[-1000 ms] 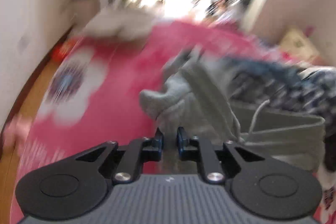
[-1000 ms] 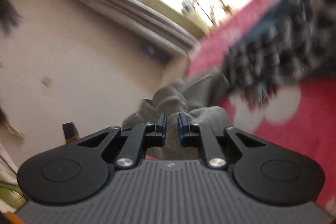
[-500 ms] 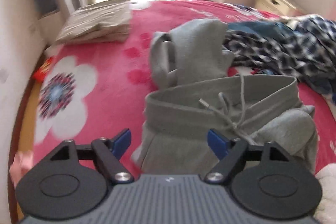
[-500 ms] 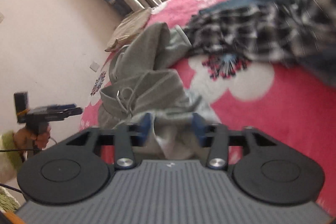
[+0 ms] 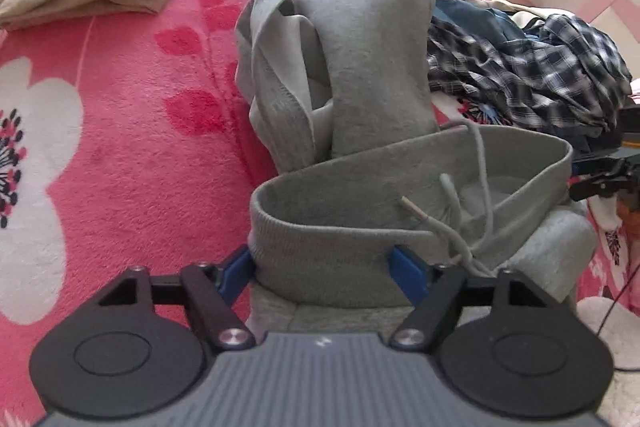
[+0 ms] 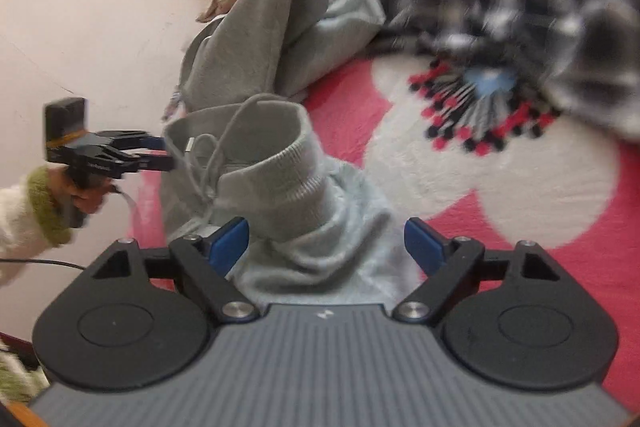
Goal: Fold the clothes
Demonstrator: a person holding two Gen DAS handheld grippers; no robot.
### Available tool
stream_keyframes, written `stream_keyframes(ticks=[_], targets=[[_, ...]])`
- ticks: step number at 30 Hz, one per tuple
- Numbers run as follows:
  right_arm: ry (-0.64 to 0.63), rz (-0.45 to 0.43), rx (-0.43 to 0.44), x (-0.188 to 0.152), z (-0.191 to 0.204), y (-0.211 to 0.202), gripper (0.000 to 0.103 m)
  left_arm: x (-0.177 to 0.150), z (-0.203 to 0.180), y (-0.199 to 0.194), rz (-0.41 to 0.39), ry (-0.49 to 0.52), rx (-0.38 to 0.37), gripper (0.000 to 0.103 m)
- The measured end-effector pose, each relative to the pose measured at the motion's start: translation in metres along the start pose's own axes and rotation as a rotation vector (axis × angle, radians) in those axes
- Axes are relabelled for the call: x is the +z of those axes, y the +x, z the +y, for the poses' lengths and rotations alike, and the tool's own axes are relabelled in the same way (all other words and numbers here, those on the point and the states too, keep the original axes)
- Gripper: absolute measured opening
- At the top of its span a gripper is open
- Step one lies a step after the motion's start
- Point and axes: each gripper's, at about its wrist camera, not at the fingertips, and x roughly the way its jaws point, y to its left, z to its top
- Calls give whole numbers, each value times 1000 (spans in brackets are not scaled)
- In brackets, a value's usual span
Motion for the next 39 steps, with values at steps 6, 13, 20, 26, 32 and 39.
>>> stream_keyframes(ticks=[6, 13, 20, 26, 32, 39], targets=[[12, 6, 9, -2, 10, -4, 40, -2, 1, -17, -37, -4, 26, 28], [-50, -110, -134, -20, 61, -31, 18, -17, -42, -54, -139, 60, 94, 16], [-13, -397, -222, -51, 105, -74, 13, -23, -102, -119, -323, 40, 98, 13], [-57, -663, -256, -65, 130, -142, 11, -6, -168, -193, -530, 62, 55, 13], [-183, -938, -296, -57, 164, -251, 9, 34, -257, -283, -749, 178, -49, 13], [-392, -1241, -371, -41, 219, -416, 9, 83, -370, -389, -993, 347, -172, 13]])
